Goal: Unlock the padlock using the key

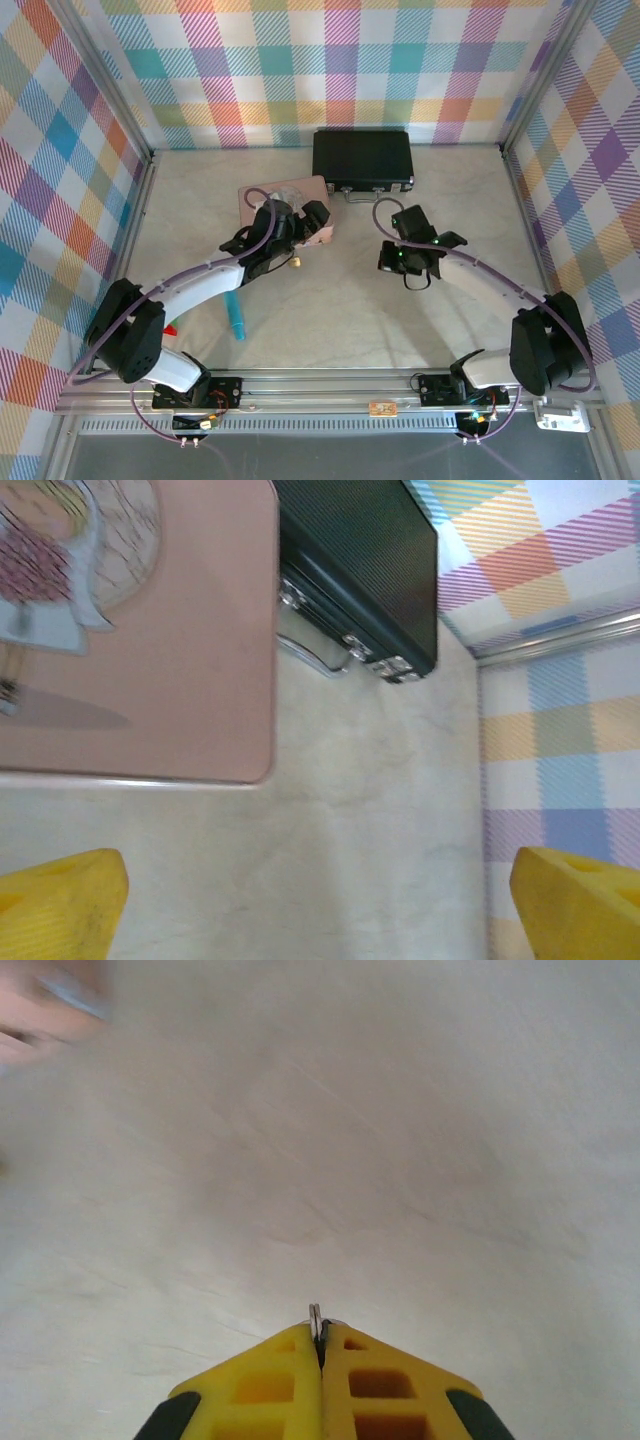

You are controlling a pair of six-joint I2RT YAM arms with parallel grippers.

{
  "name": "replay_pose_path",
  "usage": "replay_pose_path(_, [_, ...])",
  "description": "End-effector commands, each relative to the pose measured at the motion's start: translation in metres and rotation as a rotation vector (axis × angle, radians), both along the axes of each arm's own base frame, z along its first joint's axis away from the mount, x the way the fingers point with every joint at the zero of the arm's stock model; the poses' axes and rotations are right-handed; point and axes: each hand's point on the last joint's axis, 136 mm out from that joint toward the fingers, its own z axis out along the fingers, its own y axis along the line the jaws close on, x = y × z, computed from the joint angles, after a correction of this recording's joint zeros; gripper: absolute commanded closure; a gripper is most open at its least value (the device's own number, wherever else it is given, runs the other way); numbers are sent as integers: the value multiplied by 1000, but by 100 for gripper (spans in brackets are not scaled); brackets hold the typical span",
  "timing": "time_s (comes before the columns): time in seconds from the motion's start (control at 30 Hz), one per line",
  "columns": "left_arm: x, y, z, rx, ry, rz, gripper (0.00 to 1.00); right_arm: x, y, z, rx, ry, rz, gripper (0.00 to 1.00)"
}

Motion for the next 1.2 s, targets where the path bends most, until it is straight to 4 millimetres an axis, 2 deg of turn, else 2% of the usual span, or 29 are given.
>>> replay_pose_path(0.0, [1,-33,0,-254,136,13,7,27,25,49,139,-174,75,100])
replay_pose_path(0.13, [-4,-62,-17,-412,285,10,19,36,36,66,210,-235,106,100])
replay_pose_path(0.2, [-9,-75,-20,-448,324,6,21,38,42,71,254,-263,120,100])
replay_pose_path(0.47, [-16,-87,-18,-529,385,79,29,40,49,77,353,-347,115,100])
replay_pose_path(0.67, [-15,-106,-18,-606,428,67,34,39,53,73,387,-348,120,100])
replay_pose_path(0.77, [-14,-107,-23,-624,438,88,36,38,52,70,386,-350,116,100])
replay_pose_path(1.17, [-11,-105,-16,-625,420,109,34,34,54,64,415,-345,119,100])
